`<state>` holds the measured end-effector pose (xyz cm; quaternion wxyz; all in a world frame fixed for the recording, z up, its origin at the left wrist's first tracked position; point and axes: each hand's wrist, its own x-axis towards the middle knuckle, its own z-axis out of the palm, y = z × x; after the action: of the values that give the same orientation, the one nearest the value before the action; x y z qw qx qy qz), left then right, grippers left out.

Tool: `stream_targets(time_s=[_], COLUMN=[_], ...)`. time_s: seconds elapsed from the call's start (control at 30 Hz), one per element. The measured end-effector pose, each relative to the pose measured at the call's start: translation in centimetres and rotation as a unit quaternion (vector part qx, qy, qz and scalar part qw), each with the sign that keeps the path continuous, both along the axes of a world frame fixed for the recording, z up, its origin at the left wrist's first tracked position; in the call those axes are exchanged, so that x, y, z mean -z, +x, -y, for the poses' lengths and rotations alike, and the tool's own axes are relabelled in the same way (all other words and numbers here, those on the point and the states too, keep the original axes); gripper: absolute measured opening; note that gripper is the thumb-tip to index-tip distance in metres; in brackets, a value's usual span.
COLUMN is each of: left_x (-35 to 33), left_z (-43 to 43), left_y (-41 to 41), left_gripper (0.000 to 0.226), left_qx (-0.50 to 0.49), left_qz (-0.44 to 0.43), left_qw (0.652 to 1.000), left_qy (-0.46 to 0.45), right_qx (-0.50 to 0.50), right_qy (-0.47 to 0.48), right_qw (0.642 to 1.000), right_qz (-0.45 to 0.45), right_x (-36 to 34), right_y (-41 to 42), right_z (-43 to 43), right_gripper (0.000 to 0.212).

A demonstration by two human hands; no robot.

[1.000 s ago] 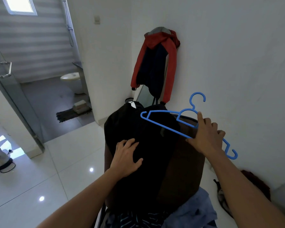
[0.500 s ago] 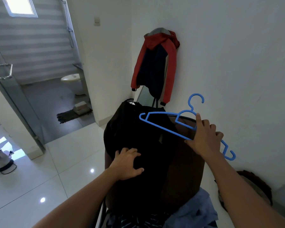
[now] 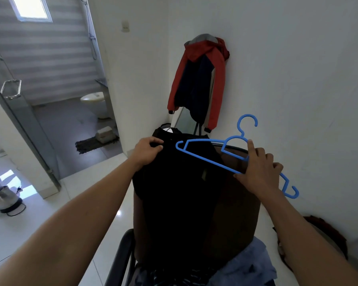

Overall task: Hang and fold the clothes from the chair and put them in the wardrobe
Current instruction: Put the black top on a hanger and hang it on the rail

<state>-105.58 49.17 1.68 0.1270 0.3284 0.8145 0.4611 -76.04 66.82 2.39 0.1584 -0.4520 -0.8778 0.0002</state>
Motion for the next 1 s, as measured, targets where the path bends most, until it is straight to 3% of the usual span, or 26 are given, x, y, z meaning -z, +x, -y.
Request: stream_targets(time_s=[0.27, 0.63, 0.83, 1.0], left_x=[-0.4, -6.5, -9.1, -11.7], left_z=[0.4, 3.2, 4.0, 3.6], left_y=[-0.2, 1.2, 2.8, 5.3], left_gripper=[0.031, 0.033, 0.035, 0.033], left_qx=[-0.025, 0.079, 0.104, 0.158], left_qz=[-0.019, -0.053, -0.082, -0.115], left_qw=[0.999, 0.993, 0.990, 0.980], left_qy=[0.044, 0.063, 0.056, 0.043], right_qx=[-0.010, -0.046, -0.142, -0.127], right_qy=[0.019, 0.098, 0.090, 0.086], right_qw=[1.000, 0.988, 0.969, 0.973], right_qz=[-0.021, -0.110, -0.181, -0.175], right_x=[0.0, -2.4, -3.3, -4.4], right_y=[-0.4, -1.8, -1.1, -0.4], right_z=[-0.6, -1.5, -1.2, -0.7], right_gripper=[0.112, 0.110, 0.109, 0.112])
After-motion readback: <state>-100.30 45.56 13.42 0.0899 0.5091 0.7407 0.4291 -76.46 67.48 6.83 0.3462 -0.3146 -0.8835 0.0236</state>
